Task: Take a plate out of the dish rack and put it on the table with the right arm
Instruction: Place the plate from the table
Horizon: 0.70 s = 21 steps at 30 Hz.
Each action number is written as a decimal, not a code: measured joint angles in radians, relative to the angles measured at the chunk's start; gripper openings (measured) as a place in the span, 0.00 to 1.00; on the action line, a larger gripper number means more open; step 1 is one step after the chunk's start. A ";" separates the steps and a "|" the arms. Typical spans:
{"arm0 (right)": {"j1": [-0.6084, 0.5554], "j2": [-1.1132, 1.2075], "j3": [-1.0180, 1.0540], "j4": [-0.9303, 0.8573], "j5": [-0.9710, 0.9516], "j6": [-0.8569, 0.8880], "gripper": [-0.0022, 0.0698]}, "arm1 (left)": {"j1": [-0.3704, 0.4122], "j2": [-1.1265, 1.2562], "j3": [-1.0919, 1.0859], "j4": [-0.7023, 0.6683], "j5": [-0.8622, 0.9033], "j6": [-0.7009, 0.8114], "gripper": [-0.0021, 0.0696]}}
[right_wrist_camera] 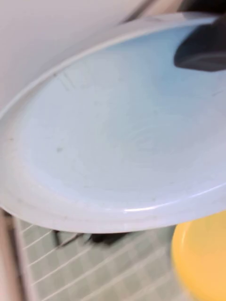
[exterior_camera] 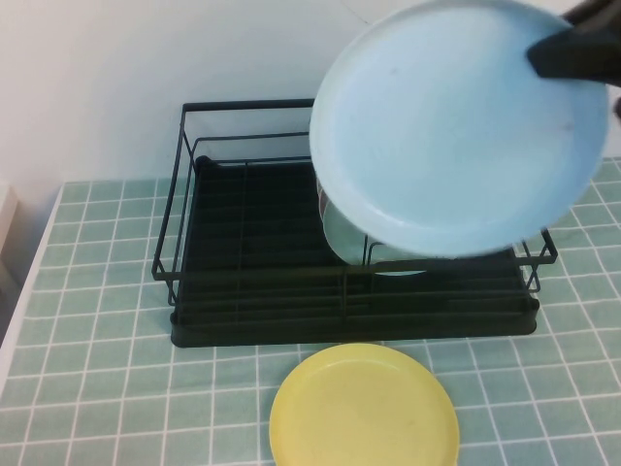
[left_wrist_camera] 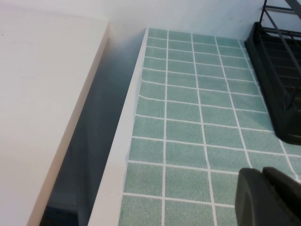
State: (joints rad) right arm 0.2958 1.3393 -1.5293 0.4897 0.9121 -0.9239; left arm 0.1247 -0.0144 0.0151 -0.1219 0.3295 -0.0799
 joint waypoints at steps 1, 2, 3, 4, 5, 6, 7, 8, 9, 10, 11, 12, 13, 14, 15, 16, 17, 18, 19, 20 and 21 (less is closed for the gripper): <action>0.000 -0.024 0.009 0.002 0.017 0.055 0.15 | 0.000 0.000 0.000 0.000 0.000 0.000 0.02; 0.000 -0.054 0.032 0.012 0.032 0.140 0.15 | 0.000 0.000 0.000 0.000 0.000 0.000 0.02; 0.000 -0.084 0.065 0.031 0.040 0.205 0.15 | 0.000 0.000 0.000 0.000 0.000 0.000 0.02; 0.000 -0.115 0.110 0.061 0.042 0.248 0.15 | 0.000 0.000 0.000 0.000 0.000 0.000 0.02; 0.000 -0.139 0.165 0.098 0.042 0.270 0.15 | 0.000 0.000 0.000 0.000 0.000 0.000 0.02; 0.000 -0.171 0.229 0.156 0.042 0.282 0.15 | 0.000 0.000 0.000 0.000 0.000 0.000 0.02; 0.000 -0.203 0.302 0.226 0.038 0.282 0.15 | 0.000 0.000 0.000 0.000 0.000 0.000 0.02; 0.000 -0.229 0.364 0.287 0.030 0.273 0.15 | 0.000 0.000 0.000 0.000 0.000 0.000 0.02; 0.000 -0.262 0.446 0.363 0.017 0.257 0.15 | 0.000 0.000 0.000 0.000 0.000 0.000 0.02; 0.000 -0.295 0.528 0.437 -0.004 0.238 0.15 | 0.000 0.000 0.000 0.000 0.000 0.000 0.02; 0.000 -0.320 0.592 0.492 -0.028 0.219 0.15 | 0.000 0.000 0.000 0.000 0.000 0.000 0.02; 0.000 -0.351 0.668 0.554 -0.064 0.195 0.15 | 0.000 0.000 0.000 0.000 0.000 0.000 0.02; 0.000 -0.378 0.736 0.609 -0.104 0.174 0.15 | 0.000 0.000 0.000 0.000 0.000 0.000 0.02; 0.000 -0.402 0.785 0.653 -0.135 0.160 0.15 | 0.000 0.000 0.000 0.000 0.000 0.000 0.02; 0.000 -0.420 0.838 0.684 -0.168 0.149 0.14 | 0.000 0.000 0.000 0.000 0.000 0.000 0.02; 0.000 -0.434 0.882 0.704 -0.191 0.142 0.14 | 0.000 0.000 0.000 0.000 0.000 0.000 0.02; 0.000 -0.439 0.917 0.715 -0.205 0.134 0.14 | 0.000 0.000 0.000 0.000 0.000 0.000 0.02; 0.000 -0.444 0.946 0.722 -0.210 0.131 0.14 | 0.000 0.000 0.000 0.000 0.000 0.000 0.02; 0.000 -0.445 0.964 0.725 -0.212 0.127 0.14 | 0.000 0.000 0.000 0.000 0.000 0.000 0.02; 0.000 -0.445 0.982 0.729 -0.212 0.123 0.14 | 0.000 0.000 0.000 0.000 0.000 0.000 0.02; 0.000 -0.445 0.997 0.733 -0.217 0.118 0.14 | 0.000 0.000 0.000 0.000 0.000 0.000 0.02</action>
State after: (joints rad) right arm 0.2958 0.8939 -0.5321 1.2225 0.6947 -0.8059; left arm 0.1247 -0.0144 0.0151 -0.1219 0.3295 -0.0799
